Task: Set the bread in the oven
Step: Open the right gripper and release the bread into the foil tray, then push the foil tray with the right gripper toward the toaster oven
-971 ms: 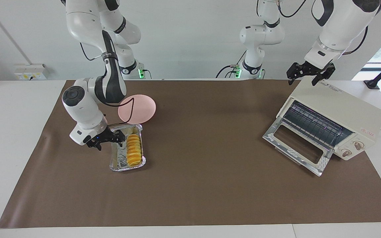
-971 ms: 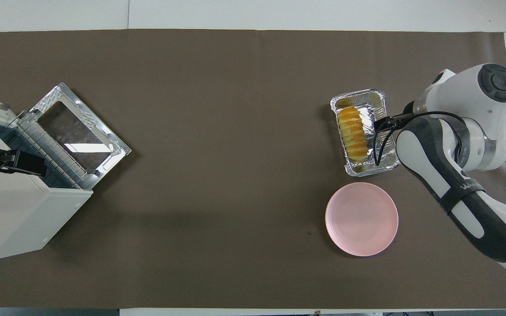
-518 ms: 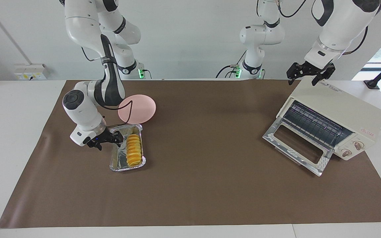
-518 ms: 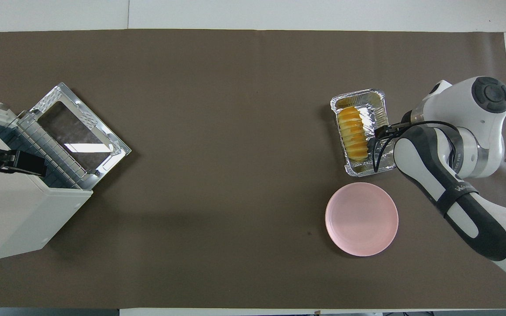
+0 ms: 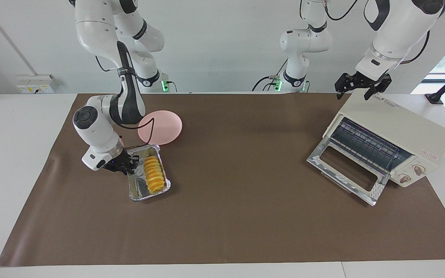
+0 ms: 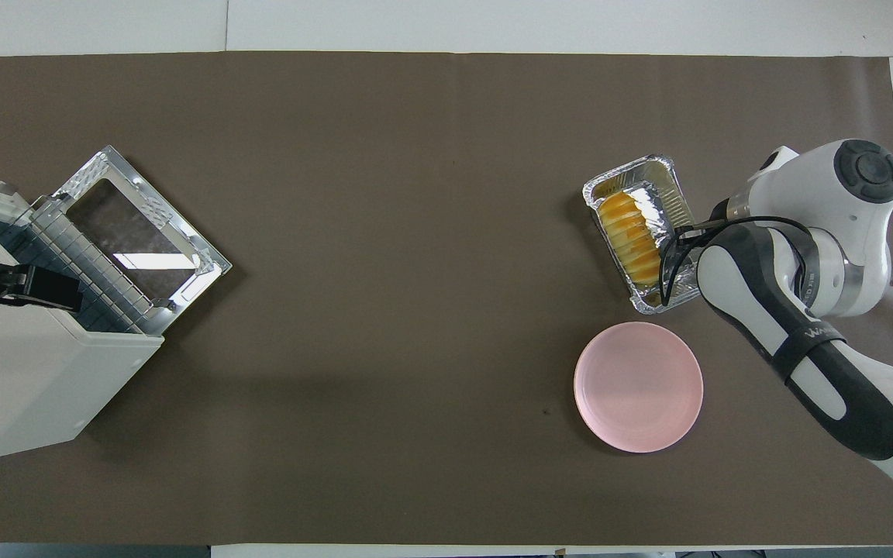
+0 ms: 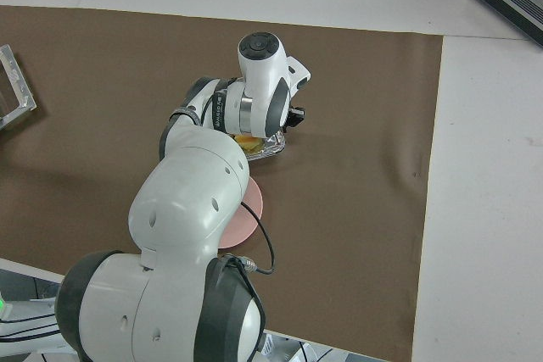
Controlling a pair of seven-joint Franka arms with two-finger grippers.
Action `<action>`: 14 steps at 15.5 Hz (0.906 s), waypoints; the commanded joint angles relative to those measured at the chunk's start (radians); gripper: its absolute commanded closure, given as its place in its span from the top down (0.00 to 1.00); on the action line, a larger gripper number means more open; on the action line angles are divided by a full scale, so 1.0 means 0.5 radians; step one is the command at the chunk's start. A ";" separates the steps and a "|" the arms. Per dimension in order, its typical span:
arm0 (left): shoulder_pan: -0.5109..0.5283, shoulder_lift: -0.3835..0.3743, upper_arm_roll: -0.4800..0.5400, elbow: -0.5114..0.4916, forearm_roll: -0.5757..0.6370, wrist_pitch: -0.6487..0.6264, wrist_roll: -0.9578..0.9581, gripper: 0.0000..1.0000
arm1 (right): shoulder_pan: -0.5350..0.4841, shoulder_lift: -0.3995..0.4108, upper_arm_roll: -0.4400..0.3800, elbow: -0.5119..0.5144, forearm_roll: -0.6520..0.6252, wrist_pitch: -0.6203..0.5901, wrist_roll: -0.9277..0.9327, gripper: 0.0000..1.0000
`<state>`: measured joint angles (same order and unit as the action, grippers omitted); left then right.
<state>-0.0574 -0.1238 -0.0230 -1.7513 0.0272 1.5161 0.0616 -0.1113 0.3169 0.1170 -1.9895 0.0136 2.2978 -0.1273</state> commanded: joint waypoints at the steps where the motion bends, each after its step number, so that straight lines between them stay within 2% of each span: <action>1: 0.011 -0.022 -0.006 -0.007 0.013 -0.001 -0.016 1.00 | -0.005 -0.008 0.027 0.045 0.070 -0.003 0.009 0.00; 3: 0.011 -0.022 -0.006 -0.007 0.013 -0.001 -0.016 1.00 | 0.075 -0.011 0.030 0.162 0.184 -0.097 0.049 0.00; 7: 0.014 -0.022 -0.006 -0.007 0.013 -0.001 -0.016 1.00 | 0.335 0.038 0.027 0.472 0.188 -0.331 0.468 0.00; 10: 0.011 -0.022 -0.006 -0.007 0.013 -0.001 -0.016 1.00 | 0.578 0.127 0.027 0.677 0.191 -0.349 0.781 0.00; 14: 0.011 -0.022 -0.006 -0.007 0.013 -0.001 -0.016 1.00 | 0.820 0.237 0.027 0.715 0.194 -0.227 1.101 0.00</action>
<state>-0.0574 -0.1238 -0.0230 -1.7513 0.0272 1.5161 0.0616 0.2642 0.3745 0.1336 -1.6727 0.0992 2.1534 0.3635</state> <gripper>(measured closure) 0.000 0.982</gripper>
